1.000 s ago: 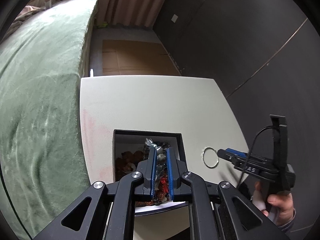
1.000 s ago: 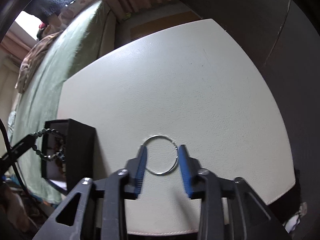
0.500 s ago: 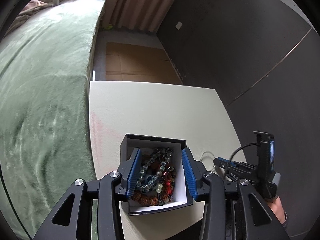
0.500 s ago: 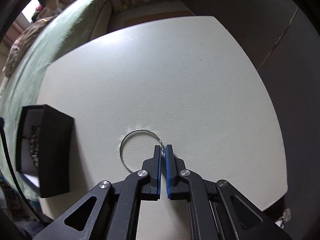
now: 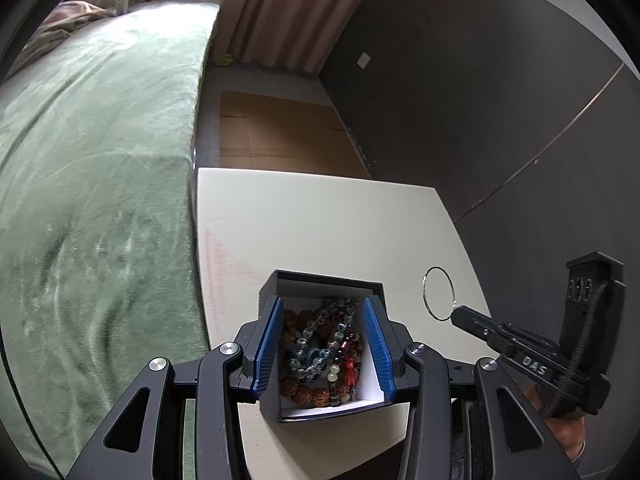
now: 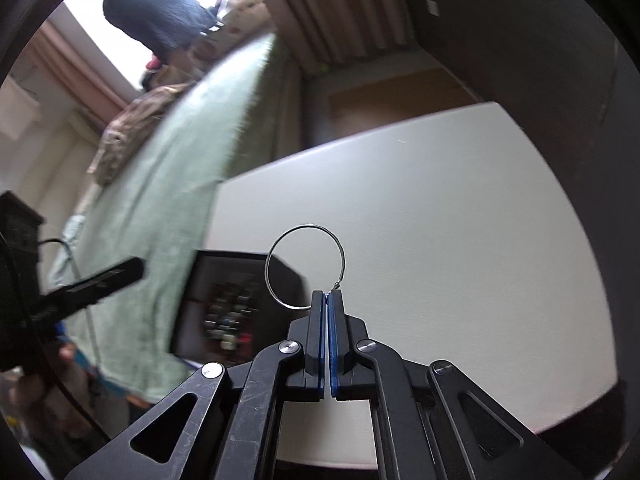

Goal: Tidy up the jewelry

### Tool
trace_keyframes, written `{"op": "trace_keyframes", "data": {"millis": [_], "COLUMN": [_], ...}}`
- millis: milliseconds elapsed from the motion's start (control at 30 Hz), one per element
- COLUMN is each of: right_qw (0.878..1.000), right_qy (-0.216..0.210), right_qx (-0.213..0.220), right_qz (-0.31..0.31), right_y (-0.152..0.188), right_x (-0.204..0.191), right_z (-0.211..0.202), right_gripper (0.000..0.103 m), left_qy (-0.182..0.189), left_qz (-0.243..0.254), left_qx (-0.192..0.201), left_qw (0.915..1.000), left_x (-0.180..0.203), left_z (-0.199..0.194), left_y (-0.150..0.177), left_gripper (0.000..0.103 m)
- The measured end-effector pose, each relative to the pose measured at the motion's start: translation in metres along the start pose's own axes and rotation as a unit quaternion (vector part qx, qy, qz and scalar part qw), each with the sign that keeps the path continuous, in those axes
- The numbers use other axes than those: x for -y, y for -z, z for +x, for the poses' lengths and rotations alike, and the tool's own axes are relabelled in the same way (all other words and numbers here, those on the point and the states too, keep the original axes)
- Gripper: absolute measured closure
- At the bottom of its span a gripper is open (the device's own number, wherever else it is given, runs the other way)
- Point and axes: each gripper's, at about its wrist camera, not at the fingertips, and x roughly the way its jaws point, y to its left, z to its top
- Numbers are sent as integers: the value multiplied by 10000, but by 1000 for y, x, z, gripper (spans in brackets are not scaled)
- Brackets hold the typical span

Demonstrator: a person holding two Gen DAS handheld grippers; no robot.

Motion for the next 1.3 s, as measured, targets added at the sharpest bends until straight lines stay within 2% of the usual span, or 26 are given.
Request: {"op": "trace_keyframes", "data": {"millis": [267, 367, 433, 467, 500, 667, 767, 900, 1000, 1167, 1300], "right_qw": [9962, 9946, 9943, 9940, 9942, 9959, 9978, 9984, 9993, 9999, 9999], "right_qy": [-864, -995, -902, -891, -875, -800, -580, -484, -342, -113, 48], "right_qx": [-50, -261, -560, -633, -625, -414, -310, -254, -103, 21, 115], "right_qz": [-58, -101, -108, -84, -56, -12, 41, 156, 79, 40, -16], "right_y": [-5, -7, -7, -6, -5, -5, -4, -3, -2, -1, 6], "right_x": [-42, -54, -59, -58, -57, -44, -36, -24, -22, -18, -15], "right_z": [30, 46, 61, 64, 64, 39, 27, 7, -13, -40, -57], "right_gripper": [100, 100, 87, 66, 52, 46, 37, 37, 37, 37, 37], "left_qy": [-74, -128, -142, -148, -153, -158, -144, -103, -81, -126, -215], "left_qz": [-131, -195, -246, -256, -254, -174, -95, 13, 55, 79, 289], "left_qx": [76, 107, 111, 110, 110, 83, 82, 99, 150, 289, 506], "left_qw": [9999, 9997, 9995, 9995, 9995, 9997, 9998, 9999, 9998, 9995, 9981], "left_x": [-14, -19, -22, -22, -21, -12, -2, 13, 25, 47, 67], "left_z": [-7, -8, -9, -10, -10, -10, -11, -15, -18, -30, -44], "left_y": [-2, -3, -4, -5, -5, -5, -4, 0, 6, 19, 30], "left_gripper": [60, 60, 60, 60, 60, 60, 60, 59, 50, 48, 34]}}
